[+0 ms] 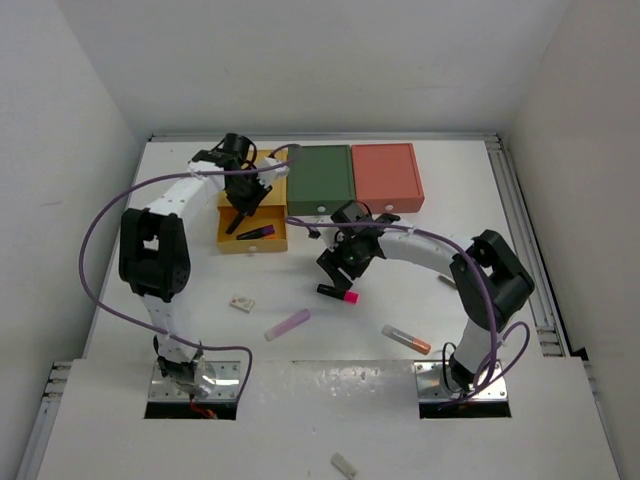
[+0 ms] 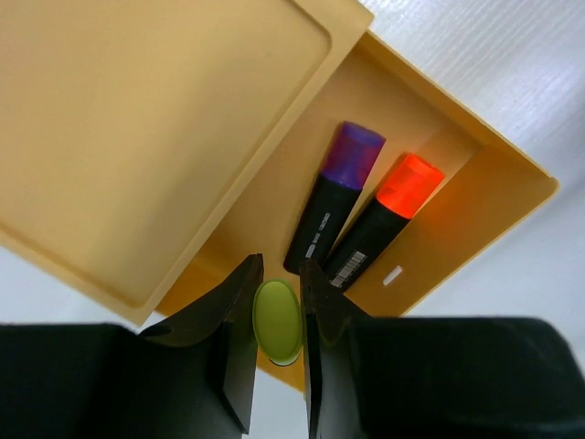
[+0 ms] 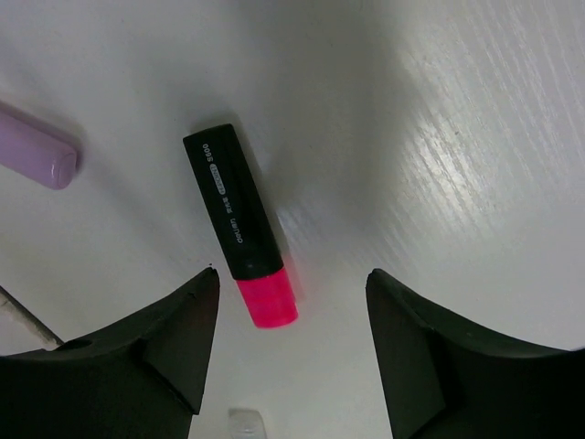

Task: Sort the stationery into containers
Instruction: Place the pen in the drawer, then pick up the pen from the center of the board.

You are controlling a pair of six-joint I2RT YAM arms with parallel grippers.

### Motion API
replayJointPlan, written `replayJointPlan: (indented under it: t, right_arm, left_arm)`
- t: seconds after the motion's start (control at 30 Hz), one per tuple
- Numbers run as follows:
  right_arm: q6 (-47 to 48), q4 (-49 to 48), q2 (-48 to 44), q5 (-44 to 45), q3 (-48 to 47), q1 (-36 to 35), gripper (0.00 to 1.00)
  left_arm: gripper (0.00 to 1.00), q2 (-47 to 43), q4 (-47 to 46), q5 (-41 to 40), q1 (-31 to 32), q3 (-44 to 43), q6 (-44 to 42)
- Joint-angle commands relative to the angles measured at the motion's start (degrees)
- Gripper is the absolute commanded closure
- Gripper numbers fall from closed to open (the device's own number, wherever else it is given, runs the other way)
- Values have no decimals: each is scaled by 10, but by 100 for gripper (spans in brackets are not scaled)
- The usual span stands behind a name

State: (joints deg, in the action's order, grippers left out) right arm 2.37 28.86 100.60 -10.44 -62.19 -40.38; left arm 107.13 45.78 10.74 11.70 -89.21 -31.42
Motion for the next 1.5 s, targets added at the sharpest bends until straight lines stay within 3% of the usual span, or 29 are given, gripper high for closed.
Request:
replayJointPlan:
  t: [0.0, 0.23, 0.3, 0.4, 0.73, 0.93, 1.07, 1.27, 1.43, 1.47]
  right_arm:
    - [17, -24, 5, 11, 2, -12, 36]
    - [35, -24, 12, 16, 14, -15, 37]
    - [38, -21, 14, 16, 15, -16, 38]
    - [44, -24, 12, 13, 25, -19, 41]
    - [54, -22, 0, 16, 51, -42, 53]
    - [65, -34, -1, 25, 71, -51, 61]
    - [63, -40, 0, 30, 74, -51, 73]
    - [49, -7, -39, -17, 37, -49, 93]
    - [20, 51, -52, -140, -42, -11, 100]
    - [9, 56, -49, -162, -64, -2, 100]
  left_arm:
    - [83, 12, -3, -2, 13, -11, -26]
    - [79, 21, -10, -20, 36, -2, -45]
    - [70, 21, -10, -16, 37, -4, -41]
    - [49, 23, -8, 3, 34, -10, -32]
    - [37, 11, 27, 91, 2, -65, 15]
    - [37, -43, 25, 187, -40, -78, 50]
    - [37, -120, -9, 245, -63, -15, 46]
    - [41, -236, -25, 407, -115, 126, -89]
    - [42, -348, -46, 453, -144, 225, -162]
    - [43, -363, -39, 458, -147, 249, -208]
